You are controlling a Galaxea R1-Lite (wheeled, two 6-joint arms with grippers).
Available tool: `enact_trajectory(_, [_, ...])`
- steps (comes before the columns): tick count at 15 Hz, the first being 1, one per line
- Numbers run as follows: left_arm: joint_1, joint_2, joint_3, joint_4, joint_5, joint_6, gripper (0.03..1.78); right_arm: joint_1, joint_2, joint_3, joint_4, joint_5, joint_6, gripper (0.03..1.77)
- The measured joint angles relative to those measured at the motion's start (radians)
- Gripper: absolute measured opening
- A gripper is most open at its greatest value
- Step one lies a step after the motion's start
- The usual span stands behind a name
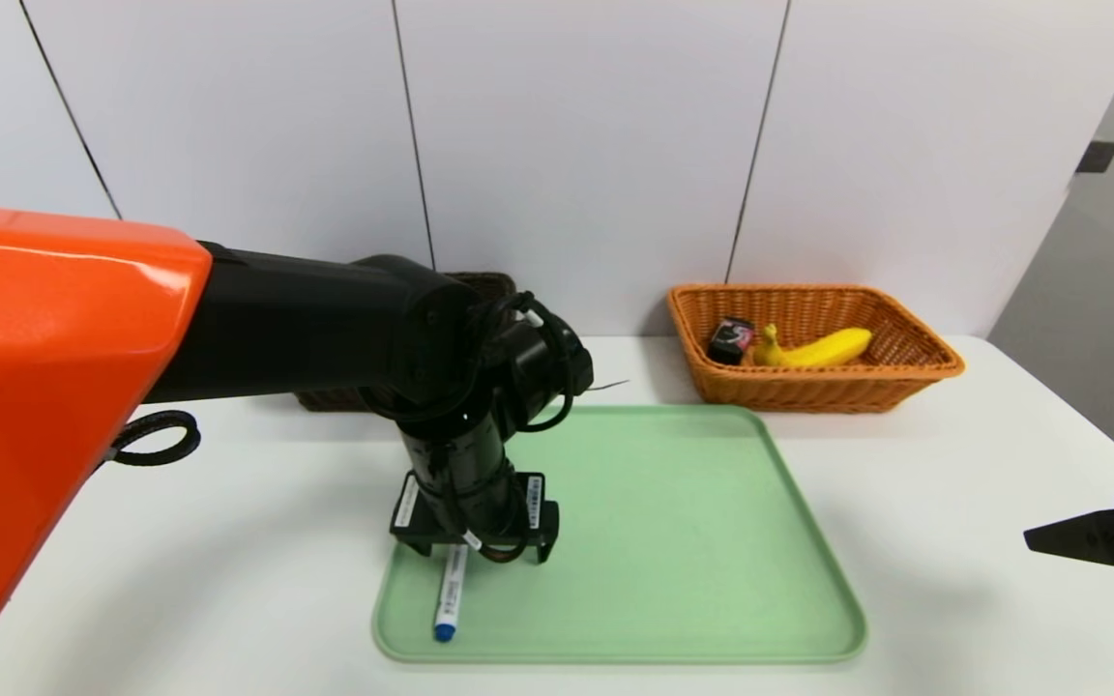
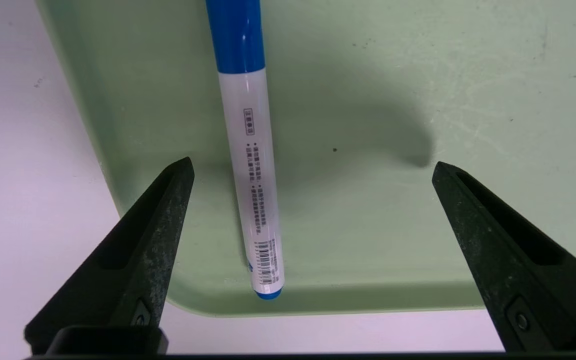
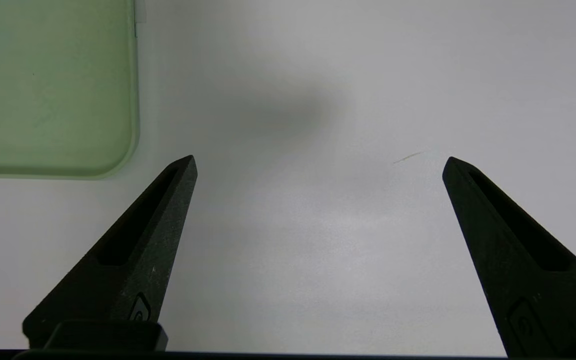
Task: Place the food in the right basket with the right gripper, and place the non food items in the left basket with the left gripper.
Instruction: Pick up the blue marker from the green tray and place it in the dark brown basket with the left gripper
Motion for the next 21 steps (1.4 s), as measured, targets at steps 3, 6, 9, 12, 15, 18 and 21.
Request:
enact_trajectory(3, [0.01, 0.01, 0.002, 0.001, 0.0, 0.001, 1.69, 0.0, 0.0, 0.005, 0.0, 0.0, 0.0, 1.7])
enact_trajectory(6, [0.024, 0.015, 0.002, 0.001, -0.001, 0.001, 1.69, 0.0, -0.001, 0.01, -0.001, 0.0, -0.001, 1.7])
enact_trajectory(9, [0.029, 0.016, 0.006, 0.0, -0.003, 0.001, 1.69, 0.0, -0.001, 0.011, -0.001, 0.0, -0.002, 1.7])
enact_trajectory(12, [0.029, 0.02, 0.006, 0.0, 0.0, 0.005, 1.69, 0.0, -0.004, 0.011, -0.001, 0.0, -0.002, 1.7])
enact_trajectory(15, [0.027, 0.026, 0.005, 0.002, 0.003, 0.008, 1.69, 0.0, -0.01, 0.013, -0.001, 0.0, -0.002, 1.7])
enact_trajectory(18, [0.026, 0.028, 0.005, 0.006, 0.008, 0.007, 1.69, 0.0, -0.012, 0.014, -0.001, 0.0, -0.003, 1.7])
enact_trajectory(21, [0.025, 0.031, 0.005, 0.007, 0.01, 0.006, 1.69, 0.0, -0.013, 0.014, -0.001, 0.0, -0.003, 1.7])
